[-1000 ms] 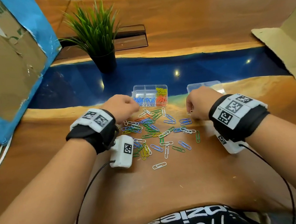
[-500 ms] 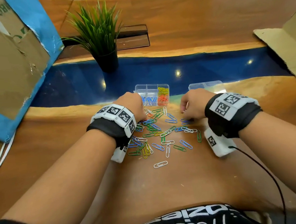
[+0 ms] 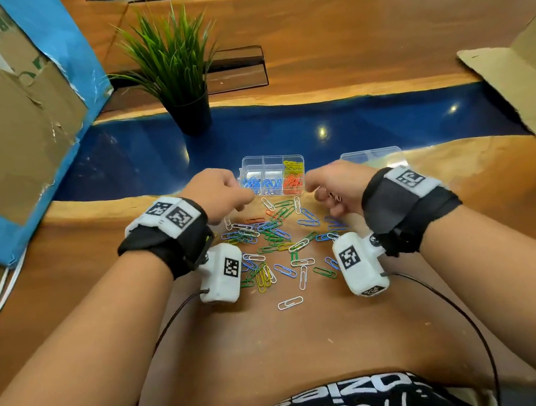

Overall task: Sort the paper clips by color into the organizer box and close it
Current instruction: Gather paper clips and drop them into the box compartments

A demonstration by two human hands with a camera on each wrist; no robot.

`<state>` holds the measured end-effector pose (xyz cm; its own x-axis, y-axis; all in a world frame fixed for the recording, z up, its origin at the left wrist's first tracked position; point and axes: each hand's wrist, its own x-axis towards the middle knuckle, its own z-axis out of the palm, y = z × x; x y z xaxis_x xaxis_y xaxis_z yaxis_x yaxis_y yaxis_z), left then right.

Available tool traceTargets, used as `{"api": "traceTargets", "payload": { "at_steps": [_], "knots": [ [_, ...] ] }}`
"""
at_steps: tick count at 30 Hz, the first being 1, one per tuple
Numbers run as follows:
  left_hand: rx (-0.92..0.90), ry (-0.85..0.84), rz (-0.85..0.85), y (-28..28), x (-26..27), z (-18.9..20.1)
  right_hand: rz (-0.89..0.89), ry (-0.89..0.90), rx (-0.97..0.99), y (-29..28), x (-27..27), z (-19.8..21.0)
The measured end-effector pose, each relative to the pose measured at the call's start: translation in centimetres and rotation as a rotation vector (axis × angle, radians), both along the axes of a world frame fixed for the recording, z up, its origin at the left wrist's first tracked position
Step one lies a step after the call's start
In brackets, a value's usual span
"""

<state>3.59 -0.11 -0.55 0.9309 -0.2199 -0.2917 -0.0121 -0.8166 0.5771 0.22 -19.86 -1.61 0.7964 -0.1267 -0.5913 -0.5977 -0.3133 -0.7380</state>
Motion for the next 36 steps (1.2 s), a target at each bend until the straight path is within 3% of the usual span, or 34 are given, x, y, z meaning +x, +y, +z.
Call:
{"api": "traceTargets", "payload": {
  "at_steps": [2,4,11,17,20,22,24,27,29,36],
  "knots": [
    [-0.17,0.039,0.072,0.5,0.0,0.0,0.234,-0.076,-0.468,0.8,0.5,-0.1],
    [-0.279,0.058,0.107,0.8,0.0,-0.2,0.322,-0.121,-0.742,1.6,0.6,0.1],
    [-0.637,0.263,0.208,1.5,0.1,-0.5,0.415,-0.107,-0.899,2.3,0.9,0.8],
    [-0.916,0.433,0.283,1.4,-0.4,-0.5,0.454,-0.017,-0.861,1.5,1.0,0.4],
    [-0.947,0.468,0.242,1.2,-0.6,-0.5,0.423,0.001,-0.723,0.8,1.1,0.3],
    [-0.908,0.467,0.221,0.9,-0.4,-0.5,0.319,0.035,-0.471,0.4,1.0,0.2],
    [-0.743,0.415,0.197,0.4,-0.1,-0.6,0.132,0.065,-0.164,0.2,0.9,0.3],
    [-0.318,0.213,0.067,-0.5,0.1,-0.7,-0.083,0.066,0.247,-0.5,0.9,1.0],
    [-0.252,0.166,0.036,-0.9,0.4,-0.5,-0.149,0.042,0.435,-0.7,1.1,1.8],
    [-0.412,0.292,0.212,-3.4,2.5,1.6,-0.308,0.005,0.569,1.3,3.6,3.5]
  ]
}}
